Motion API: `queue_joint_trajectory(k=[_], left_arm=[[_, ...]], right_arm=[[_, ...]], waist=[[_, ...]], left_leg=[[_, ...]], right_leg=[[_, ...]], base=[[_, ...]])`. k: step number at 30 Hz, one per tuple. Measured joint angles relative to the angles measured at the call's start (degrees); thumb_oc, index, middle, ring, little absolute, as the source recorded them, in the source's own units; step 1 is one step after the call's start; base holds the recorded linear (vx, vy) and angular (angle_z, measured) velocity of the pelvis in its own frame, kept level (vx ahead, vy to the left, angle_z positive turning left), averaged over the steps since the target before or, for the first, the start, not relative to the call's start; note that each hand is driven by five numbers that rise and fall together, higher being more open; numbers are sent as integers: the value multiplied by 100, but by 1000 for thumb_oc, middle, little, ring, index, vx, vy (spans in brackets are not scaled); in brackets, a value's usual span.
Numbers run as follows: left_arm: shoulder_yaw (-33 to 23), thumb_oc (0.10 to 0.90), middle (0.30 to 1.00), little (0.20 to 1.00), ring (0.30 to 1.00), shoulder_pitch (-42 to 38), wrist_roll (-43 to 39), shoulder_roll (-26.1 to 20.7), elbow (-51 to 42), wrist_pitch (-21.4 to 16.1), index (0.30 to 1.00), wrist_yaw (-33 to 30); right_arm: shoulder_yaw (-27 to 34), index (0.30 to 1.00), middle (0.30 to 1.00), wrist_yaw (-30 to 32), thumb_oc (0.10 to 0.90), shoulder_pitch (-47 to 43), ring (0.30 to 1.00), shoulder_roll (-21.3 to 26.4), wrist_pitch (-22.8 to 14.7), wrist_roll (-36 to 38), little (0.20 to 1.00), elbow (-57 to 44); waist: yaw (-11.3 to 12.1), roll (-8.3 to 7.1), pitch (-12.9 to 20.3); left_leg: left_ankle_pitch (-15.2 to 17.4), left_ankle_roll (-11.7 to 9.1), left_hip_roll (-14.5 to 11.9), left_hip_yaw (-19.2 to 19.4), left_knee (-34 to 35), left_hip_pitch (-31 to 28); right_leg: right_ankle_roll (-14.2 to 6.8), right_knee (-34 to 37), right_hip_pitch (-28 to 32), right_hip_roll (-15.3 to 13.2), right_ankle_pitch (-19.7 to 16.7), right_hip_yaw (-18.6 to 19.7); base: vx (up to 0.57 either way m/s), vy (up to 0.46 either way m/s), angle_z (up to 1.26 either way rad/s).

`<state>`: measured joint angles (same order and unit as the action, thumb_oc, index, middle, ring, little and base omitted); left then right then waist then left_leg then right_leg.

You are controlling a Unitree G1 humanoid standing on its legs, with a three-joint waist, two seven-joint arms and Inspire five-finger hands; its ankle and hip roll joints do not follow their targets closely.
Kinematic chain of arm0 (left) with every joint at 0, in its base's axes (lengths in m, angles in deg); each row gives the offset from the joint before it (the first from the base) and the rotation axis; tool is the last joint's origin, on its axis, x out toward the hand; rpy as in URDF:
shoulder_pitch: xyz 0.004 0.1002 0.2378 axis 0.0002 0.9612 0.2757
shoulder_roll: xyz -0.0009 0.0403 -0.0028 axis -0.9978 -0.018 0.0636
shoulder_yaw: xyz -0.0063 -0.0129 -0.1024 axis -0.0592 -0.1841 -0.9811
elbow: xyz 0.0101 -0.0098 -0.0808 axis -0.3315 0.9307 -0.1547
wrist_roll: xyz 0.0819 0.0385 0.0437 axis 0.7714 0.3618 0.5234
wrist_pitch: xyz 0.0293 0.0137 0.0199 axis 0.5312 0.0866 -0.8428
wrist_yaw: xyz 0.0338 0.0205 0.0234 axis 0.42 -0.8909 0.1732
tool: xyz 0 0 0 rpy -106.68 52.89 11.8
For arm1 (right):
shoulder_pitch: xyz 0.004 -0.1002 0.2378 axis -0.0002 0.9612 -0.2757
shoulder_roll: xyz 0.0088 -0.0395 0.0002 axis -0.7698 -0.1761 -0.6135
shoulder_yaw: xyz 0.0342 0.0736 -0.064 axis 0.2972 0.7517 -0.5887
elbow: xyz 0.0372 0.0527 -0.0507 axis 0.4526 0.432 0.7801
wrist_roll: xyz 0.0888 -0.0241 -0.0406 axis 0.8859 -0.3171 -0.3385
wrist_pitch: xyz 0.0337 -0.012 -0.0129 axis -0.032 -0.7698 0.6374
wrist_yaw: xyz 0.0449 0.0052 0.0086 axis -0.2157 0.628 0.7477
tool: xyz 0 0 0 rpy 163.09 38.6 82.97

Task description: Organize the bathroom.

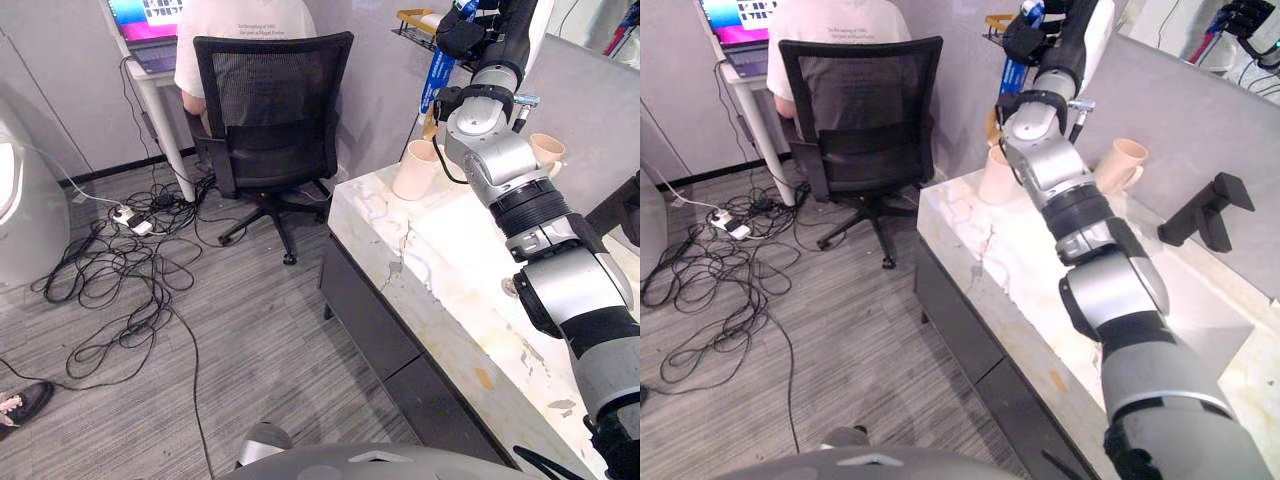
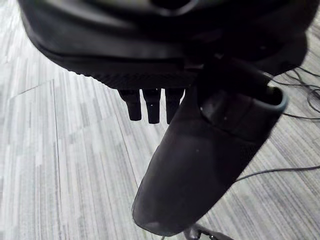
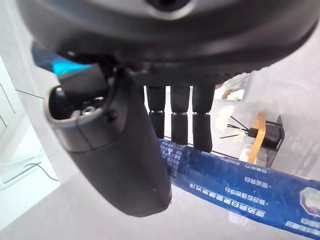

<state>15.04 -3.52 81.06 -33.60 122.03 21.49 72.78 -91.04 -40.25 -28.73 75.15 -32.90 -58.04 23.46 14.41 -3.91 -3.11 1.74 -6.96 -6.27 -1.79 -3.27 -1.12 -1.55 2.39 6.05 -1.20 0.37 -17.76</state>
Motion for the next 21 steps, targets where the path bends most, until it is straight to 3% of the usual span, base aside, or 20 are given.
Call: queue_joint_trajectory(k=[9, 21], left_arm=[[185, 800, 900, 900, 900, -79, -166, -89, 14, -103, 900, -31], [168, 800, 900, 900, 900, -294, -161, -264, 10, -110, 900, -23]], right_arm=[[16, 300, 300, 188, 400, -91, 300, -4, 66, -2, 300, 437], [51, 300, 300, 235, 400, -227, 300, -1, 108, 6, 300, 440]], waist=[[149, -23, -173], [135, -197, -445]], left_leg=[[3, -112, -132, -188, -355, 586], [14, -170, -222, -259, -373, 574]], right_leg=[[85, -131, -396, 122, 1, -137], [140, -112, -352, 191, 12, -223]], base=[[-9, -108, 7], [63, -75, 3]])
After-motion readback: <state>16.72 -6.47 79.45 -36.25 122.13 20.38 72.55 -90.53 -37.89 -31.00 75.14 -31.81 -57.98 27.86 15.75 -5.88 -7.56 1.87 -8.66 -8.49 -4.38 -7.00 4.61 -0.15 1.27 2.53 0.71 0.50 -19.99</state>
